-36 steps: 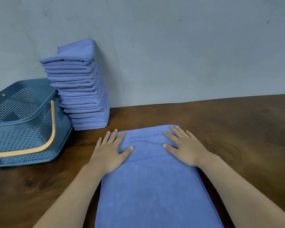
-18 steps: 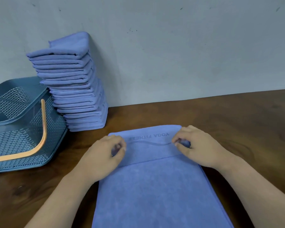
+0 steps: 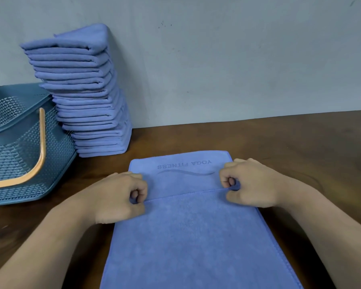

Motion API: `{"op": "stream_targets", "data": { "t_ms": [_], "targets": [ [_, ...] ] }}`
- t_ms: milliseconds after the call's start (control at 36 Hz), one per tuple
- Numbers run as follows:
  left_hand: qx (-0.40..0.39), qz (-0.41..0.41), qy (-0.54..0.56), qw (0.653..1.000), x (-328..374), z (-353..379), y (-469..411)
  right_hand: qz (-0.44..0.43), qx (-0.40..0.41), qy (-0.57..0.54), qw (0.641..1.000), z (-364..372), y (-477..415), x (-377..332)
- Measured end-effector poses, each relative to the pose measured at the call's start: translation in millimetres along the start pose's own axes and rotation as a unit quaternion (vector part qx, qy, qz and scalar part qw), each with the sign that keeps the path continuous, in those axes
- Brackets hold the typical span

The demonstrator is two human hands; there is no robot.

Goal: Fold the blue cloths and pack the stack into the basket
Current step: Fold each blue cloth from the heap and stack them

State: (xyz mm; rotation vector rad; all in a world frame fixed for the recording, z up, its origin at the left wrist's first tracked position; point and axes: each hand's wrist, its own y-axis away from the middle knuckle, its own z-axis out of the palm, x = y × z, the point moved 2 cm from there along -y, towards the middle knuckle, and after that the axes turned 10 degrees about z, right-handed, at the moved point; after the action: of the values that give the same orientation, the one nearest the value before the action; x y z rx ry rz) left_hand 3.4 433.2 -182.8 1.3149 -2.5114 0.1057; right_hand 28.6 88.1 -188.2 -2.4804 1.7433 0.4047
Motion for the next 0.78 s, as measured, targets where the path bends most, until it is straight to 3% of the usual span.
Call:
{"op": "stream_targets", "data": {
  "t_ms": [83,194,333,389,556,667,778],
  "targets": [
    [0.029,0.023,0.064,0.997,4.3,-1.8,-0.8,-0.006,-0.003,-0.034,0.999,-0.9,1.0,-2.5],
    [0.119,0.053,0.266,0.955,15.0,-10.6,0.5,-0.001,0.014,-0.257,0.966,-10.3,5.9,-10.8],
    [0.327,-0.095,0.384,0.858,-0.7,0.1,-15.0,0.102,0.206,-0.384,0.894,-6.6,-7.1,-1.3],
    [0.357,-0.160,0.399,0.830,-11.8,9.9,-20.0,0.147,0.217,-0.422,0.868,-0.9,-12.2,4.9],
    [0.296,-0.156,0.346,0.876,-22.3,13.7,-20.3,0.152,0.145,-0.330,0.920,15.1,-17.5,8.4],
    [0.258,-0.152,0.347,0.889,-25.8,11.5,-16.7,0.148,0.151,-0.302,0.930,20.1,-18.0,7.2],
    [0.272,-0.150,0.326,0.893,-30.2,9.0,-13.9,0.152,0.152,-0.289,0.933,21.9,-19.3,7.0]
  ]
}}
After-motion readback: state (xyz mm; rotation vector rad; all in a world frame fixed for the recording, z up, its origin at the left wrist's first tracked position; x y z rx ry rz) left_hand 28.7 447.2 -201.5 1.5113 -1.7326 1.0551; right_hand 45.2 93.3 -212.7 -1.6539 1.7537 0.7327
